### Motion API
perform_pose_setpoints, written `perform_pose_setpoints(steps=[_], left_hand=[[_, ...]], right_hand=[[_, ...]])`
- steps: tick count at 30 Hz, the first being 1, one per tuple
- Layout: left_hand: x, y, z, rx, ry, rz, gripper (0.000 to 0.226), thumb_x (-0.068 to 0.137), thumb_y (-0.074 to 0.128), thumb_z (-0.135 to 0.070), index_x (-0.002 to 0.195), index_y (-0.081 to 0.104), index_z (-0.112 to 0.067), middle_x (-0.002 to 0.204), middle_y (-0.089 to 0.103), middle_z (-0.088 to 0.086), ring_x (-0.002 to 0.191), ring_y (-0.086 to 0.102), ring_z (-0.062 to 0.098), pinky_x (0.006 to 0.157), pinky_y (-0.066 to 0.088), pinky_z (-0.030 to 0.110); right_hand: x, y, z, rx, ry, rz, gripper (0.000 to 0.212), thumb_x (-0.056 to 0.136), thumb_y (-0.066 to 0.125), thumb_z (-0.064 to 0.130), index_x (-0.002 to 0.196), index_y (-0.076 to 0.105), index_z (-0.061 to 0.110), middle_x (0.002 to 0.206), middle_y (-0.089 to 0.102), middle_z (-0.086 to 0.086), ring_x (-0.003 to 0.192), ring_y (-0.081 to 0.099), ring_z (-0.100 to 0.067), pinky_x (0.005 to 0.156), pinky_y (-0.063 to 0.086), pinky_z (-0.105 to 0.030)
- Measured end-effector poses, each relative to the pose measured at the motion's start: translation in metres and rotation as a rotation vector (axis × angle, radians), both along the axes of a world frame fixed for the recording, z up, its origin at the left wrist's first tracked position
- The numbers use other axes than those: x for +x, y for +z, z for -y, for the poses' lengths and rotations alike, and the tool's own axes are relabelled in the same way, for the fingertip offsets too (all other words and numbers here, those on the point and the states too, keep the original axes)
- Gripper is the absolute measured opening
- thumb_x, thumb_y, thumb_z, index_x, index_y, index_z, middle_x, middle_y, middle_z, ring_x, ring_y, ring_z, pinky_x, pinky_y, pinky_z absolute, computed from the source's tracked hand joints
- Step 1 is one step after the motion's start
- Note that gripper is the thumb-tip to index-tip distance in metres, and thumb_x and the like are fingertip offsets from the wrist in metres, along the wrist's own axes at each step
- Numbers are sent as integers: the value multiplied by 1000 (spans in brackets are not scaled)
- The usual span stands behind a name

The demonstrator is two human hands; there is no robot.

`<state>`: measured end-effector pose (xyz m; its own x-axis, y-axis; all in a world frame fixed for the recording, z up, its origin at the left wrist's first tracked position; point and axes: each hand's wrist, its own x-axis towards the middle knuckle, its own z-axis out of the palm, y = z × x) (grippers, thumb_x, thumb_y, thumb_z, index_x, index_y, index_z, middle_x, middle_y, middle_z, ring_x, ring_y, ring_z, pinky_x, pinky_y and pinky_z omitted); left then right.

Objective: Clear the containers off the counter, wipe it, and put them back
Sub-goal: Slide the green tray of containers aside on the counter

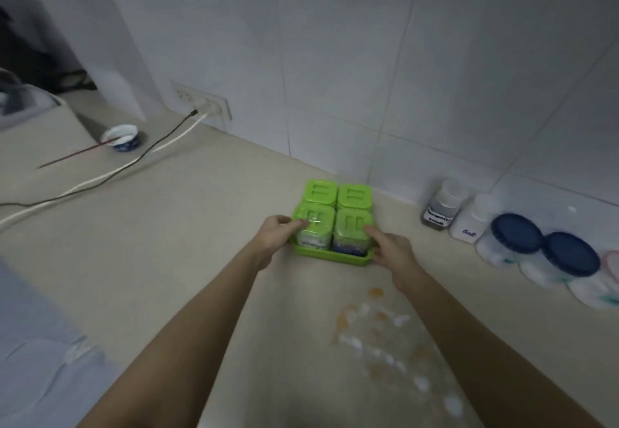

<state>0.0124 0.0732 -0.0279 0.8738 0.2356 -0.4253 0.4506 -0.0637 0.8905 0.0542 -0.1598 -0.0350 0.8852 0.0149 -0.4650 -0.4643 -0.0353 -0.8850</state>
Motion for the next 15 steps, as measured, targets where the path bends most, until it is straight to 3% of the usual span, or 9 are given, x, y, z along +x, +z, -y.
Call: perform_pose_setpoints(steps=[3,6,10,12,15], left_hand=[[-42,10,-46,5,81,1,69,58,74,-45,108,65,1,105,72,18,97,69,26,90,56,41],[-79,11,-89,1,153,-2,74,56,75,-47,111,64,0,105,72,15,96,70,23,89,56,39],[-131,13,-141,8,283,-9,43,81,70,-28,111,64,2,101,71,13,83,68,17,74,57,26],[-157,7,-169,12,350,-28,38,84,68,-25,110,64,2,100,71,13,80,67,15,67,54,22],[-182,0,-205,26,395,-54,37,86,66,-27,111,64,1,101,70,13,81,65,15,69,51,23]], right_hand=[[-19,7,-49,17,130,0,19,81,71,24,71,65,9,73,67,-6,51,63,-5,54,55,-20],[-33,10,-98,43,229,7,20,81,71,25,71,67,8,74,70,-4,60,65,-10,72,55,-31],[-55,10,-167,53,384,18,16,82,70,24,76,69,9,80,71,-5,70,65,-15,80,53,-35],[-69,7,-204,40,447,17,16,81,71,25,78,70,10,83,73,-5,74,67,-15,82,54,-35],[-80,-1,-250,19,499,6,21,77,73,29,80,70,9,89,74,-8,87,69,-22,91,54,-43]])
